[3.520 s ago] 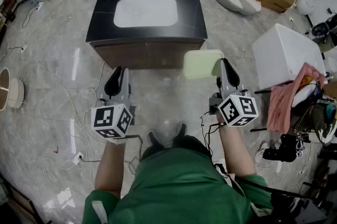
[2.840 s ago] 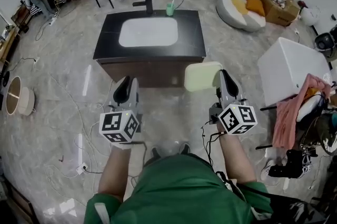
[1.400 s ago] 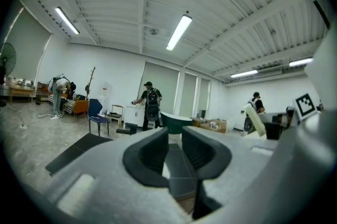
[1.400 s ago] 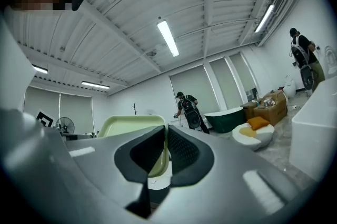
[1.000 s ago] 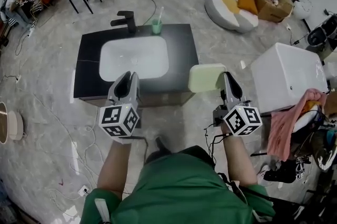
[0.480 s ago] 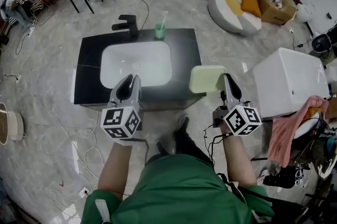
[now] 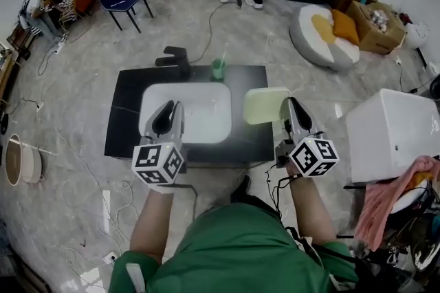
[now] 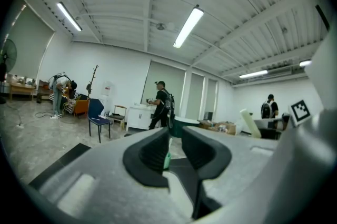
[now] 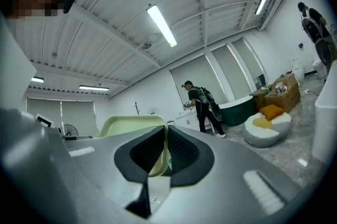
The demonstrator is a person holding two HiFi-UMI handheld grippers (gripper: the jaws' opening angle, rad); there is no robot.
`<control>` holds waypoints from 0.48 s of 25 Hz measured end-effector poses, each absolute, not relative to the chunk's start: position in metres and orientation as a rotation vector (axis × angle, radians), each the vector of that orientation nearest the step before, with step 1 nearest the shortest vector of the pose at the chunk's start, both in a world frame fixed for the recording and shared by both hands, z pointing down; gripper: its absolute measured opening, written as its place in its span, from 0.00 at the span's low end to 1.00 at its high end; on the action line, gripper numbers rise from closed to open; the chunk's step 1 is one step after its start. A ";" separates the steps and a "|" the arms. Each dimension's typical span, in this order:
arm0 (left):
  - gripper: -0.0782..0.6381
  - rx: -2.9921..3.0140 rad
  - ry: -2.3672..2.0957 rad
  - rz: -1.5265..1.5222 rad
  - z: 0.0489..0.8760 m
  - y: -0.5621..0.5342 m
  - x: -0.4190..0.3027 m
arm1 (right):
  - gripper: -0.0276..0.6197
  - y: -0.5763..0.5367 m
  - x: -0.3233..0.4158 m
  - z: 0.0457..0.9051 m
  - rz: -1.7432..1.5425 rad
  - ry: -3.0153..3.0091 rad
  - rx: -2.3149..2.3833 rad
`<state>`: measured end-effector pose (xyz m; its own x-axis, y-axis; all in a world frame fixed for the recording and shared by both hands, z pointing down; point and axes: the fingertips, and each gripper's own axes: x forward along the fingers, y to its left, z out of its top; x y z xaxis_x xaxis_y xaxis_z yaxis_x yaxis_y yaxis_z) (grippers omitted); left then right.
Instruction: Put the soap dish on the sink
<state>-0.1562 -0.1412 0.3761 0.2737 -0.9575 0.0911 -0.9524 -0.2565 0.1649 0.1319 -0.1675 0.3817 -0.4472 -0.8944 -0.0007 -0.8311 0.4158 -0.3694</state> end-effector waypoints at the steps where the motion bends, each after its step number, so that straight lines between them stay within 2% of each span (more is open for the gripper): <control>1: 0.21 2.345 -1.787 -0.030 0.378 -0.151 -0.150 | 0.07 -0.180 0.137 0.386 -0.492 2.469 -1.526; 12: 0.21 2.267 -1.797 0.079 0.410 -0.232 -0.100 | 0.07 -0.280 0.186 0.434 -0.665 2.456 -1.504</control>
